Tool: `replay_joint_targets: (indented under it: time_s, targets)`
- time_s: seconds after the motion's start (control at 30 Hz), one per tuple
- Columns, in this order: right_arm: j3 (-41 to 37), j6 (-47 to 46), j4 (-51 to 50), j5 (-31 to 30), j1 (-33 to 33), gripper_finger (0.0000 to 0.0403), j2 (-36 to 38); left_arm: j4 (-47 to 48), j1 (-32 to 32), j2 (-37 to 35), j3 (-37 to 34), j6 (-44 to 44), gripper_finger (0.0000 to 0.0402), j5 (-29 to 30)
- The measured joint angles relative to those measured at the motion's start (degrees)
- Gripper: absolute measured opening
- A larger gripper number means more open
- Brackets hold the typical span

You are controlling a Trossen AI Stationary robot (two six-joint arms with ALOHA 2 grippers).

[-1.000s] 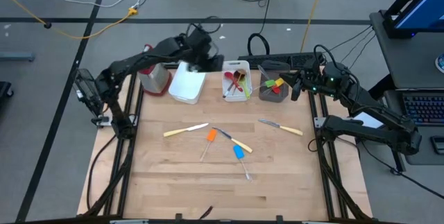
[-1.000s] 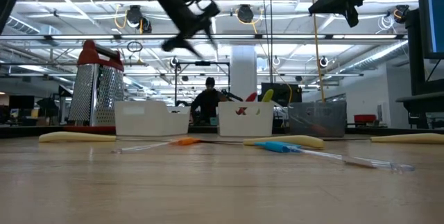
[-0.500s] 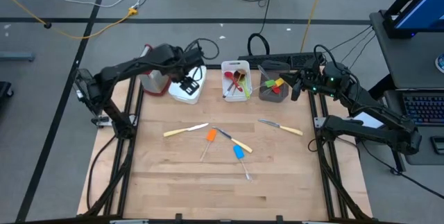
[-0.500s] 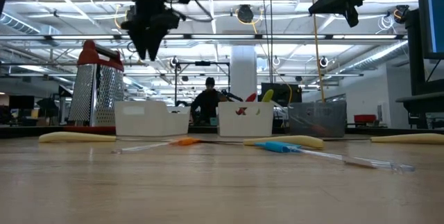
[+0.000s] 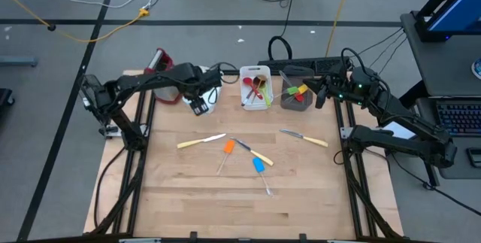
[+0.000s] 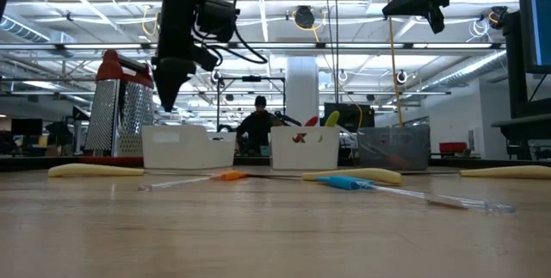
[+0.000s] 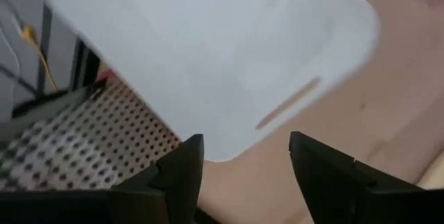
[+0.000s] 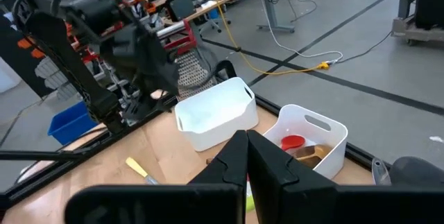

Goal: Pick & Place Kitchen Items
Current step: Adjust the left white bin on the table

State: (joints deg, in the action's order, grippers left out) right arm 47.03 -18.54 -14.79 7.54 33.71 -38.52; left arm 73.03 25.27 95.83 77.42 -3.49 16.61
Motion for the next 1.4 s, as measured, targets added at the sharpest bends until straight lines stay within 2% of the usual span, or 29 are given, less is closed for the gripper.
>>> replay_joint_targets:
  time_s: [0.17,0.4,0.7,0.9,1.2,1.4]
  targets:
    - [0.0,-1.7,0.0,-0.2,0.0,0.0000,0.0,0.0,-1.0,0.0,-2.1,8.6,0.0218,-0.6]
    - [0.0,-1.8,0.0,-0.2,0.0,0.0000,0.0,-0.8,-0.7,0.0,-5.4,15.8,0.0218,-1.6]
    - [0.0,-3.3,0.0,-0.2,0.0,0.0000,0.0,-8.3,-0.6,0.0,-8.1,19.3,0.0218,-1.0]
    - [0.0,-3.3,-0.2,-0.2,0.0,0.0000,0.0,-13.2,-0.5,0.2,-9.6,26.6,0.0218,-1.1]
    - [0.0,-3.3,-0.2,0.0,0.0,0.0000,0.0,-17.0,-0.5,0.2,-11.8,27.4,0.0218,-3.3]
    - [0.0,-3.4,-0.2,0.0,0.0,0.0000,0.0,-23.1,-0.8,0.2,-11.9,27.8,0.0218,-10.1]
